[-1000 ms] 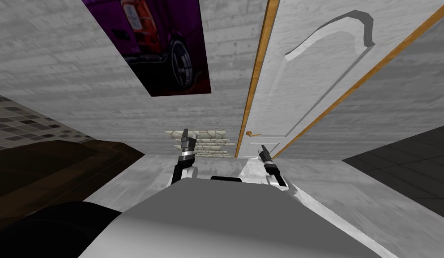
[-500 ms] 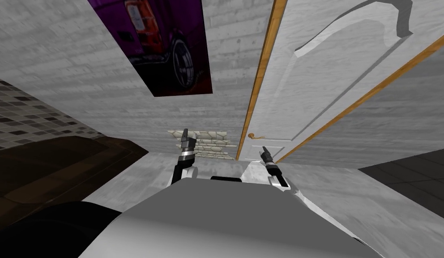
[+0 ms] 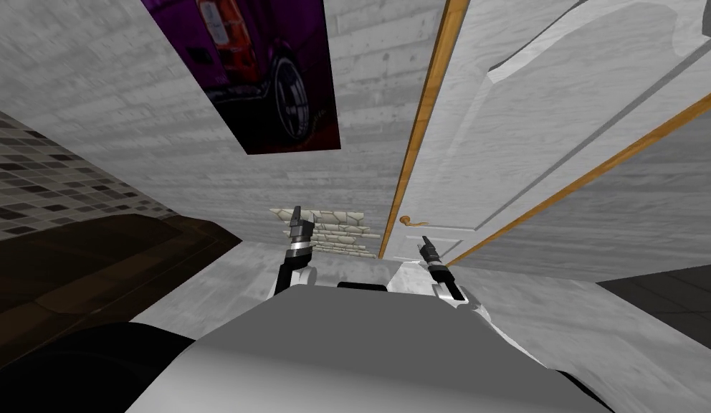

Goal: Pull the door open

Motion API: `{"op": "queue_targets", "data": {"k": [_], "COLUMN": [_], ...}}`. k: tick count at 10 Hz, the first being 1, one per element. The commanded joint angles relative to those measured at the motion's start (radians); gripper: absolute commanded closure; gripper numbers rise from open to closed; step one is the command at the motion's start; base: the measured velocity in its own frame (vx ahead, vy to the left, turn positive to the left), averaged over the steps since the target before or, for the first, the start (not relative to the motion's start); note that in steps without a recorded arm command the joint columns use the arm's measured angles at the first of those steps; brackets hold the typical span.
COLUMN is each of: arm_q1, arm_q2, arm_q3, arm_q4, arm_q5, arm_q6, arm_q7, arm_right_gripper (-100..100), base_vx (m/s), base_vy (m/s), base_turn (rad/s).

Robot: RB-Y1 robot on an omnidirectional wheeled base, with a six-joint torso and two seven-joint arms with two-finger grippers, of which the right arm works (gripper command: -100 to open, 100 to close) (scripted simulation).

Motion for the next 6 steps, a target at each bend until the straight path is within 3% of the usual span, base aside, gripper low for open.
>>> {"op": "queue_targets", "data": {"k": [1, 3, 4, 6], "arm_q1": [-0.011, -0.021, -0.017, -0.042], "arm_q2": [-0.006, -0.014, -0.012, 0.003], "arm_q3": [0.001, 0.001, 0.001, -0.011], "arm_q4": [0.032, 0.061, 0.052, 0.071], "arm_q5": [0.000, 0.001, 0.000, -0.003], "arm_q6": [-0.005, -0.009, -0.010, 0.002], "arm_q7": [-0.003, -0.007, -0.007, 0.013], "arm_right_gripper": [-100, -100, -100, -100], "base_vx": [0.065, 0.050, 0.023, 0.154], "base_vy": [-0.032, -0.032, -0.017, -0.047], "base_turn": [0.089, 0.045, 0.015, 0.082]}}
